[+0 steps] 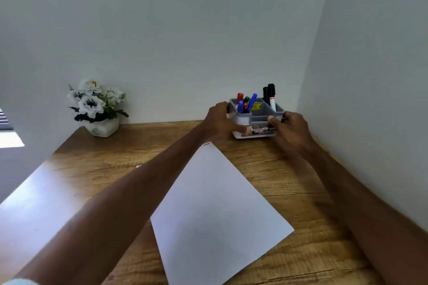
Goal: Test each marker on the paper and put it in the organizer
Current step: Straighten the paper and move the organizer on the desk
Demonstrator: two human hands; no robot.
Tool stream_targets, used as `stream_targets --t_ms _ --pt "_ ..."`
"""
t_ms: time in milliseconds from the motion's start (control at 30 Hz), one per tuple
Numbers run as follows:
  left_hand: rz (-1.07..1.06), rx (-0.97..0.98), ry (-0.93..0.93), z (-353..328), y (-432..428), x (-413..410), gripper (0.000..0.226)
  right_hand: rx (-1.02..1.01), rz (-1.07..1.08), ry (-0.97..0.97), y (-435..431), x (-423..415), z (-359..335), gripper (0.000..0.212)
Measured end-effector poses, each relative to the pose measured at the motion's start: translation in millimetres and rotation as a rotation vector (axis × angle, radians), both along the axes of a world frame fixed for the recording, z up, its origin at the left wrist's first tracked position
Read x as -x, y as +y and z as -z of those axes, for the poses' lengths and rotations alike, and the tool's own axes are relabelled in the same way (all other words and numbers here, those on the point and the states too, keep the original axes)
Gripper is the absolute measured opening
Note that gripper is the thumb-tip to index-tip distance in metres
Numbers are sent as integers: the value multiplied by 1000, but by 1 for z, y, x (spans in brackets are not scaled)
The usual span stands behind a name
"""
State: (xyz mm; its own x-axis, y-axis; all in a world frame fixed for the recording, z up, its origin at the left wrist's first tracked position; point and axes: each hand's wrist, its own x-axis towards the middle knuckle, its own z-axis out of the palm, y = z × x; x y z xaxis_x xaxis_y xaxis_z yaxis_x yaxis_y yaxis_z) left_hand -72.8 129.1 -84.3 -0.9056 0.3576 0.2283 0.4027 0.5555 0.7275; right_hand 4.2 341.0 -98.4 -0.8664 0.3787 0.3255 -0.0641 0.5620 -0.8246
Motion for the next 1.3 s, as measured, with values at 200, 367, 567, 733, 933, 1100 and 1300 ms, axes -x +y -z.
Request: stream_targets --t_ms 200,367,567,733,933,1100,1300 --pt "38 -52 6 -11 42 5 74 -32 51 2 37 17 -18 36" --pt "65 -62 -59 -3 67 11 76 -22 76 -13 59 23 -6 38" --pt "83 -23 -90 14 81 20 83 -45 107 -35 66 25 18 41" --pt "94 -25 -99 22 87 26 86 -61 90 -7 63 25 23 44" --pt "105 -49 -110 29 96 33 88 -53 142 16 67 29 30 39" --pt "118 -54 -148 32 100 38 90 -69 190 31 69 33 36 41" --pt "96 63 -162 34 96 22 82 -28 332 50 62 26 35 44"
